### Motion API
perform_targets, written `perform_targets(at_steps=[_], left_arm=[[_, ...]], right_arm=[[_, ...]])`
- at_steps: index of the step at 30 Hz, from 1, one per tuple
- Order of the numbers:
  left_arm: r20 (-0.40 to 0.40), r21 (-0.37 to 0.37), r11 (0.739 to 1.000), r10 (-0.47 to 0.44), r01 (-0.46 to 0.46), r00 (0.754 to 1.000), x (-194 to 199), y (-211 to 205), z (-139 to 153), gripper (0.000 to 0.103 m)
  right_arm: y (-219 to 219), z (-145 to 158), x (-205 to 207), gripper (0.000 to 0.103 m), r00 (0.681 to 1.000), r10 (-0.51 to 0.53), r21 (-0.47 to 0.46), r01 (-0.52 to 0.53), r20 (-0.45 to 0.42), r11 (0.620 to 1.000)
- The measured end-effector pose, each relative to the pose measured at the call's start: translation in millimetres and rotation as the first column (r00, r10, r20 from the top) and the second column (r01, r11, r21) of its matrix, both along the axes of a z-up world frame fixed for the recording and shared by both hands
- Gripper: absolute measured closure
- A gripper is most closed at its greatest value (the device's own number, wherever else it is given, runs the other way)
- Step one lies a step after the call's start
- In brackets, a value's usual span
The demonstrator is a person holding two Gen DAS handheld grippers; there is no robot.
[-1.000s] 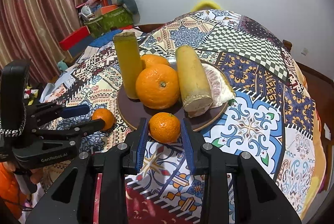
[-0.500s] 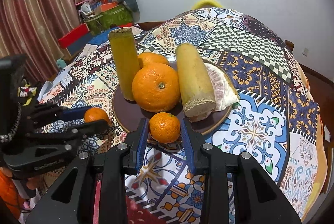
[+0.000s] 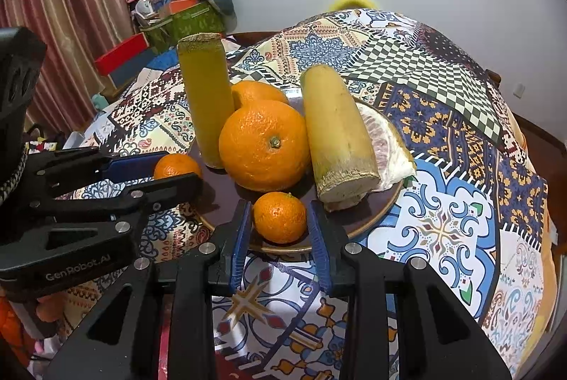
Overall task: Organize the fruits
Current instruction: 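Carry the mandarin to the plate with right tool while left tool grasps another mandarin, then release the mandarin on the plate with right tool while left tool sets its mandarin down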
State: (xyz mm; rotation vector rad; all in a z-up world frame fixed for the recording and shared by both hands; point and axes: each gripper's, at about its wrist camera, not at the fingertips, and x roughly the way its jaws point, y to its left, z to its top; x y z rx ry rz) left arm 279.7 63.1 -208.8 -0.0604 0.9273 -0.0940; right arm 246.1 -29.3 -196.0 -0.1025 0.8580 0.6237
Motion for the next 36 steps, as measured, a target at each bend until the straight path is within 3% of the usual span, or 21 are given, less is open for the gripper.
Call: perform_targets(at_steps=[10,27,33,36], left_arm=[[-0.012,-0.006,1.000,0.000,0.000,1.000,-4,0,5,0.066],[0.090,0.008,1.000,0.007,-0.007,0.996,-34,-1,49,0.066],[0.041,0.006,0.999,0.034,-0.034,0.999,-28,4,39,0.066],[-0.004,0.028,0.999,0.027,-0.027,1.000,-30,4,24,0.059]], right_arm=[[-1,3,-1,0.071,1.000,0.005,0.002,-0.005,-0.015,1.000],[-16,32,-33,0.065,0.999,-0.020,0.027,0.019,0.042,0.999],[-20,30,-34,0.064,0.999,-0.016,0.026,0.015,0.031,1.000],[-18,25,-33,0.064,1.000,-0.013,0.016,0.013,0.022,1.000]])
